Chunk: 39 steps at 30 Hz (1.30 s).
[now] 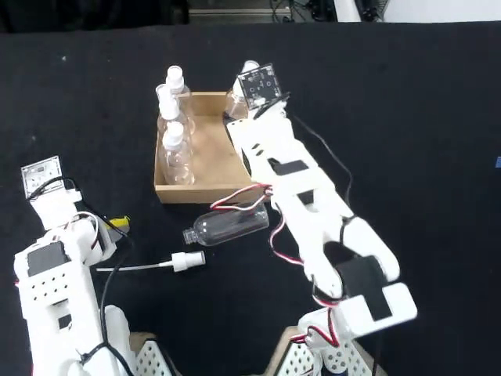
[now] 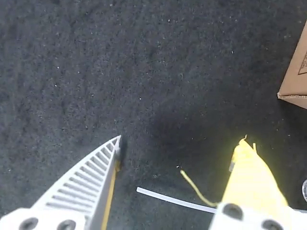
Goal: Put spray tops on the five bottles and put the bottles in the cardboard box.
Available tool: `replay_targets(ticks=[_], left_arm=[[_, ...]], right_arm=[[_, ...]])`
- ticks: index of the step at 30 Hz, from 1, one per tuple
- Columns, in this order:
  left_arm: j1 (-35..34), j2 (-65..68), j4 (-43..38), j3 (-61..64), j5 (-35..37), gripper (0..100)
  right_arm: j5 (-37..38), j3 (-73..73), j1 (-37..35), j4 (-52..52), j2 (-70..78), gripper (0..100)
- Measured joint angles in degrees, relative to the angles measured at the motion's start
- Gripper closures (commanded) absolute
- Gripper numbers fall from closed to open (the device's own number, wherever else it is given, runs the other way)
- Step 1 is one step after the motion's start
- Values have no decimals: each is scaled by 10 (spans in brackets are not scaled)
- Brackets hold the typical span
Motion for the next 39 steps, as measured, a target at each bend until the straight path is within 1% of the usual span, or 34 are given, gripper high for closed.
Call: replay_targets(ticks=[5, 11, 18, 24, 30, 39], left_arm=[[0, 0, 0, 0, 0, 668], [0, 0, 0, 0, 0, 668], [0, 0, 0, 0, 0, 668], [0, 0, 0, 0, 0, 668], [0, 0, 0, 0, 0, 668], [0, 0, 0, 0, 0, 668]], right_arm=[[5, -9, 0, -1, 10, 974], [49, -9, -1, -3, 31, 974], [55, -10, -1, -39, 69, 974], [55, -10, -1, -41, 70, 967], [55, -10, -1, -31, 70, 845], [55, -15, -2, -20, 70, 832]])
